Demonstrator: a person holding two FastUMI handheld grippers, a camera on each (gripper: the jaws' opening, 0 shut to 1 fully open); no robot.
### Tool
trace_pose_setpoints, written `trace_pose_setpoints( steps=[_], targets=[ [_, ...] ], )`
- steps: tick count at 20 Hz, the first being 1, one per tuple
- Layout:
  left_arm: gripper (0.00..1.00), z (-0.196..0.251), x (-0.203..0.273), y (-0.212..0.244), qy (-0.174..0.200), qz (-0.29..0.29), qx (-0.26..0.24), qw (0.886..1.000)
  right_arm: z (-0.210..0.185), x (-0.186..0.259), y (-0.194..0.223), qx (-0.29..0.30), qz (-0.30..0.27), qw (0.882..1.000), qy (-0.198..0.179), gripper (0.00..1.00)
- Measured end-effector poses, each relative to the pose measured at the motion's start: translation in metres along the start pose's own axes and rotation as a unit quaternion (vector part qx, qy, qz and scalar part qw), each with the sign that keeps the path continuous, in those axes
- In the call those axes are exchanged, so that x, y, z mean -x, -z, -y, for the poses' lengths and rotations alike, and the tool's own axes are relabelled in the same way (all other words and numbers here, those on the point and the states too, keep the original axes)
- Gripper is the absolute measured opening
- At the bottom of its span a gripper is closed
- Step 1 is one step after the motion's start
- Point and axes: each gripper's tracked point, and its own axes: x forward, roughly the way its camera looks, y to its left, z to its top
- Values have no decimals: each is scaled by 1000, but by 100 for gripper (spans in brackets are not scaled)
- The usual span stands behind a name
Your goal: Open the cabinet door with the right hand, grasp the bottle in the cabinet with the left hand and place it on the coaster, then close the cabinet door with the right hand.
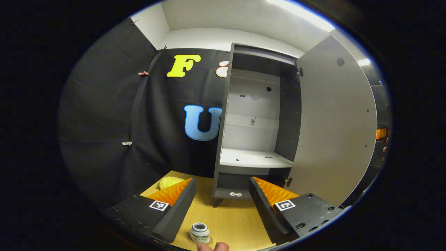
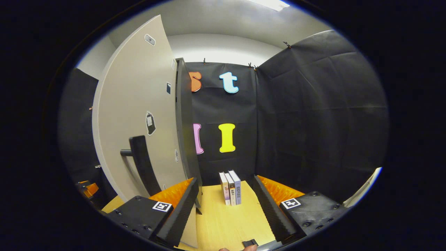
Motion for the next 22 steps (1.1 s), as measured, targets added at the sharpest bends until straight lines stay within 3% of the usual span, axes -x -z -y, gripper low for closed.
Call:
trace_pose_setpoints(
  steps=[8,22],
  targets=[
    [95,5,10,-51,-13,8,-33,999,-25,13,2,-9,-10,999,-51,98],
    [94,-15,22,-57,-11,15,-38,999,-29,24,6,19,-8,999,-30,95]
  ],
)
